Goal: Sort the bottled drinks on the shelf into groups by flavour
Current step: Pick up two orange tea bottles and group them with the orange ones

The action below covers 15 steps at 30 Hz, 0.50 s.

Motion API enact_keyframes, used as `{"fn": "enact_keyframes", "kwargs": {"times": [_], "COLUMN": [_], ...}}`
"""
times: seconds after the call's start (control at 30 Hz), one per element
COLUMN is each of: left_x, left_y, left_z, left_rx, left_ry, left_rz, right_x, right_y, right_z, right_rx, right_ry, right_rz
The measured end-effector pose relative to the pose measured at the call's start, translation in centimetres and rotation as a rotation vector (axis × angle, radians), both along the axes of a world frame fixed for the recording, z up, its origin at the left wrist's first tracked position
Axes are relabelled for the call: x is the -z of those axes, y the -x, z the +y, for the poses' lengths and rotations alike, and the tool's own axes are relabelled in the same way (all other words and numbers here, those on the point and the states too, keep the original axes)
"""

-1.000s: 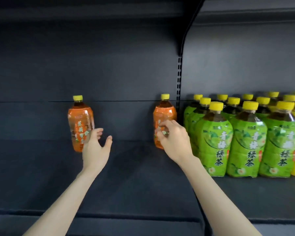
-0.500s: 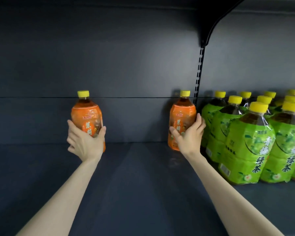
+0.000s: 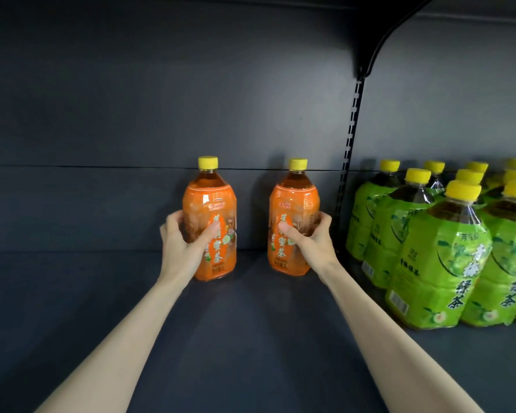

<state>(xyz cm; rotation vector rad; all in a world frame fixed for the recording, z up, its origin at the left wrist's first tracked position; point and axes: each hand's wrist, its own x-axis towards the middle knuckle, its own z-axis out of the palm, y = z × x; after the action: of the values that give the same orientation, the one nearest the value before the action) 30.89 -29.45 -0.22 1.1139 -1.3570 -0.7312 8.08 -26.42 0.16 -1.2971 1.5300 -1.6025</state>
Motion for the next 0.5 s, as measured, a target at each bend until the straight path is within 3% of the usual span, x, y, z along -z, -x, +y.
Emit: {"fn": "enact_keyframes", "kwargs": {"times": [0.1, 0.3, 0.5], "left_x": [0.0, -1.2, -3.2], "left_y": [1.0, 2.0, 4.1], "left_z": [0.8, 2.7, 8.5], "left_rx": [0.151, 0.202, 0.21], "left_ry": [-0.059, -0.146, -0.061], "left_rz": [0.08, 0.207, 0.183], "right_x": [-0.2, -1.0, -2.2], "right_y": [-0.8, -1.9, -2.0], "right_z": [0.5, 3.8, 10.3], "right_rx": [-0.084, -0.157, -0.103], "right_ry": [-0.002, 0.037, 0.112], "right_rz": [-0.032, -0.195, -0.214]}}
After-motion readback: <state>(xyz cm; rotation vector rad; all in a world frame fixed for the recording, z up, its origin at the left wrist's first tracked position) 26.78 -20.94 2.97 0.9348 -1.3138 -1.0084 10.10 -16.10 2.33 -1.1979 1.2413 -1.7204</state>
